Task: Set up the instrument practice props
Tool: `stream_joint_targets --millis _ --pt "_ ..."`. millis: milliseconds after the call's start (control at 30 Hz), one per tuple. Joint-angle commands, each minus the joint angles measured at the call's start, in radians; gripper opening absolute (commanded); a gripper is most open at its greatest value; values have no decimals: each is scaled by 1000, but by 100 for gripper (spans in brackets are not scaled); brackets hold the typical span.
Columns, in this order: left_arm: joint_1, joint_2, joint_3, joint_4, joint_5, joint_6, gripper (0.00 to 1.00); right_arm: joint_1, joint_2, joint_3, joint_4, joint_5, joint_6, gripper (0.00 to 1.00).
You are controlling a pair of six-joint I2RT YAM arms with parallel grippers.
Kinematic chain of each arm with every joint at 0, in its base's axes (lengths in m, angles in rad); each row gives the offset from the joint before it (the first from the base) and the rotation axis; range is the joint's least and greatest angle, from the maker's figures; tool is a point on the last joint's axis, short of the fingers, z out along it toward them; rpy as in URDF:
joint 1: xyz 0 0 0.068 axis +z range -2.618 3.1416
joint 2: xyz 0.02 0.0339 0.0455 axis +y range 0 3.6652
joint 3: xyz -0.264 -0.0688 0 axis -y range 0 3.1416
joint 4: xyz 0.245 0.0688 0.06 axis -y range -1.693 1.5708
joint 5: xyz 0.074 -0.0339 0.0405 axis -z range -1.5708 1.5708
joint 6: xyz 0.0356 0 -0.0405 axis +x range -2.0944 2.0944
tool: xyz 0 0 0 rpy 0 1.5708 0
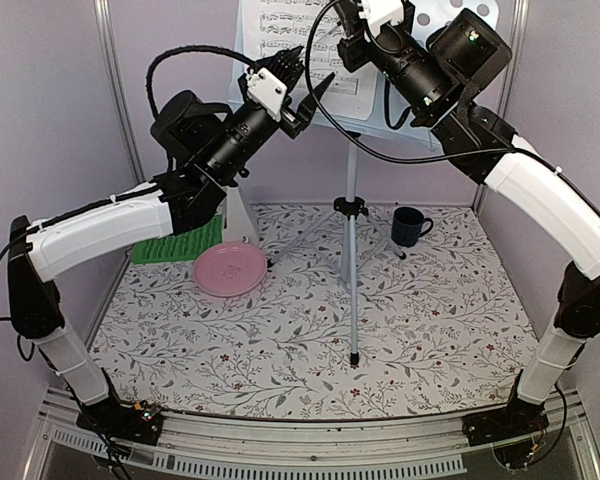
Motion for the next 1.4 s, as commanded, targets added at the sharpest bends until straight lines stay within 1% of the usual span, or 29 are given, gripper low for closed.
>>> stream_joint_targets --millis 0,33,67,100,133,333,433,567,633,933,1367 --pt "-16 -40 -45 -8 11 -17 64 -7 16 25 40 4 24 14" --pt "-19 -51 -55 -1 7 -21 65 -8 16 24 46 6 24 30" --pt "-21 -61 -75 8 1 -29 66 -9 16 23 49 10 23 41" --pt "-24 -75 -96 22 -5 -39 67 -9 14 21 50 11 22 50" --pt "-25 -88 -114 35 -10 -51 69 -8 8 18 50 10 22 56" --pt "-27 -151 -207 36 -95 -133 78 -8 -55 -15 57 13 40 88" --pt "-22 -190 -264 17 -144 -171 83 -8 -98 -43 54 13 58 99" --pt "3 -245 -325 -18 -167 -254 89 -8 -147 -89 40 2 94 99" --pt "16 -264 -353 -28 -167 -286 90 -8 -160 -91 4 -10 115 99" --pt "36 -296 -388 -93 -164 -356 93 -8 -204 -101 -150 -58 172 99" --pt "37 -334 -447 -121 -160 -410 95 -8 -305 -223 -165 -80 224 99"
